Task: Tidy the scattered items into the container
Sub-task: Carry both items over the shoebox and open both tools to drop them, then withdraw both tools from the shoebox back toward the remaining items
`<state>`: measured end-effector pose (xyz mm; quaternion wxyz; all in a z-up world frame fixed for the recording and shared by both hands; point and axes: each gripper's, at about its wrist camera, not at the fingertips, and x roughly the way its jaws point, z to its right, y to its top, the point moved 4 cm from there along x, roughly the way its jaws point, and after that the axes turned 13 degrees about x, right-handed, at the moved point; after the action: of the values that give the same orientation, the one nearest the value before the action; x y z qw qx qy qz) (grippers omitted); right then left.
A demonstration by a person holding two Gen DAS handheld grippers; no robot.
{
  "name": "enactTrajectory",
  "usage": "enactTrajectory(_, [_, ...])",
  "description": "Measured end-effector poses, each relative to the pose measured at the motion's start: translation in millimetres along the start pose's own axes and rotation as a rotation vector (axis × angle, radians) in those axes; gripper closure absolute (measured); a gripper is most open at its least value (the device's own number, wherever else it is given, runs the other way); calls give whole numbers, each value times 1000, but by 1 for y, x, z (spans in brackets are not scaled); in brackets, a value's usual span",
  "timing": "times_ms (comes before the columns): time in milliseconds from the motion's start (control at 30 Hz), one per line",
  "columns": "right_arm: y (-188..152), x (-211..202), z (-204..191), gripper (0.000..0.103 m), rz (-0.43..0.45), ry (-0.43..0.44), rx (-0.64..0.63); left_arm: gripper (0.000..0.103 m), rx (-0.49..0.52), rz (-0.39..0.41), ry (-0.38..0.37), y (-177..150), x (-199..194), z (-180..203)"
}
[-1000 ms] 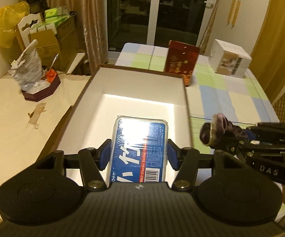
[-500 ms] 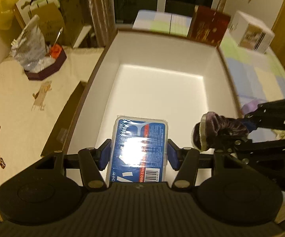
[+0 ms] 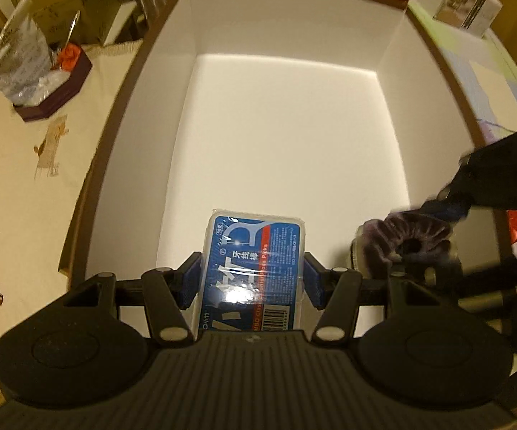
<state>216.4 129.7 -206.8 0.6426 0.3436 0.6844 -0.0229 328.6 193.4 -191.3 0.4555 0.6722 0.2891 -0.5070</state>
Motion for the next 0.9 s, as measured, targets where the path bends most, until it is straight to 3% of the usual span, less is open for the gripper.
enactTrajectory(33, [0,-1,-1,20,19,-6,-13,50,-3,-11,1,-1,3,-1])
enactTrajectory(333, [-5,3,3,20,-7,-23,-102,42,25,-35,21,-5,1,0])
enactTrajectory(900, [-1,-15,-16,20,17,-41,-88,34,60,-34,50,-2,-15,8])
